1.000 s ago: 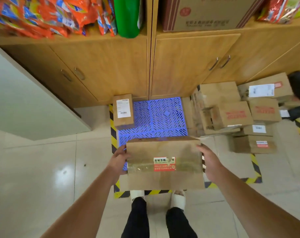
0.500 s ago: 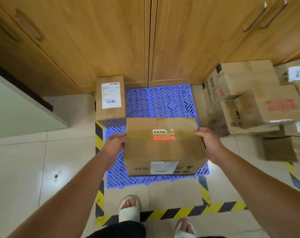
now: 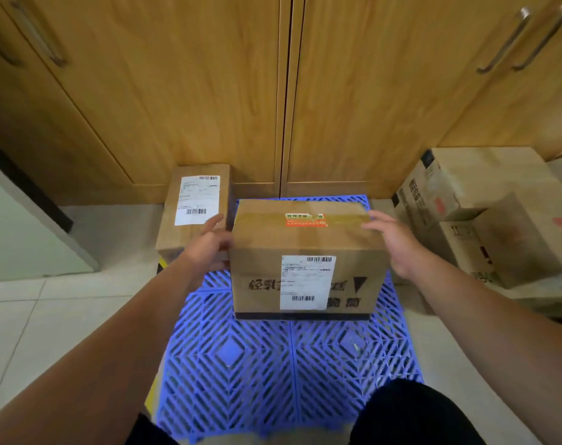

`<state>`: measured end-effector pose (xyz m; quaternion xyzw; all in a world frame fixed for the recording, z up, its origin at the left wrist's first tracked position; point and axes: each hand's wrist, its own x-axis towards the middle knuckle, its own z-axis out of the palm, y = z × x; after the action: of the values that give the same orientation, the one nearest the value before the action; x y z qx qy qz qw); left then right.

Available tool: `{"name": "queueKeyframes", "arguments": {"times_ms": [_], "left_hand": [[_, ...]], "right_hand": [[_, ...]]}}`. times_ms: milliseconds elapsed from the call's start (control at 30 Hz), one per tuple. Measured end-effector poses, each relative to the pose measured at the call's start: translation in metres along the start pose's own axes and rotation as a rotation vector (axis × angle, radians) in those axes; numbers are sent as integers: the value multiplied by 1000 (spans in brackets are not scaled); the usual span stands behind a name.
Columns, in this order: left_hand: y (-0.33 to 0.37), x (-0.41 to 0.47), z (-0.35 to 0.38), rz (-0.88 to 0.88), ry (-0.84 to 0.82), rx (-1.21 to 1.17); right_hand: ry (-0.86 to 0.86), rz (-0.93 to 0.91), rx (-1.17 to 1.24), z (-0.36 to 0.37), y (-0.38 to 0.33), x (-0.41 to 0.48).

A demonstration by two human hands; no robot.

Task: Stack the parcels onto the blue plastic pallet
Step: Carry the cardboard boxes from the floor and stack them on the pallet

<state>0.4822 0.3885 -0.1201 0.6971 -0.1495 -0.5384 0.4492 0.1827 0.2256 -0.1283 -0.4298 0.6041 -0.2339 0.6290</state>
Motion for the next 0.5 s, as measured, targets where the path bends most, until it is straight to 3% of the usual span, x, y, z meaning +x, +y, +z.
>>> {"name": "queueKeyframes", "arguments": {"times_ms": [100, 200, 333, 500], "left_hand": [[-8, -4, -3, 35, -128, -17], [-15, -7, -1, 52, -32, 120], [-28, -10, 6, 1, 95, 437], [-27, 0, 18, -160, 77, 417]], "right_hand": [[80, -129, 78, -6, 6, 2], [120, -117, 109, 0, 19, -32], [108, -24, -76, 2, 65, -45], [72, 73, -71, 16, 86, -20]]}}
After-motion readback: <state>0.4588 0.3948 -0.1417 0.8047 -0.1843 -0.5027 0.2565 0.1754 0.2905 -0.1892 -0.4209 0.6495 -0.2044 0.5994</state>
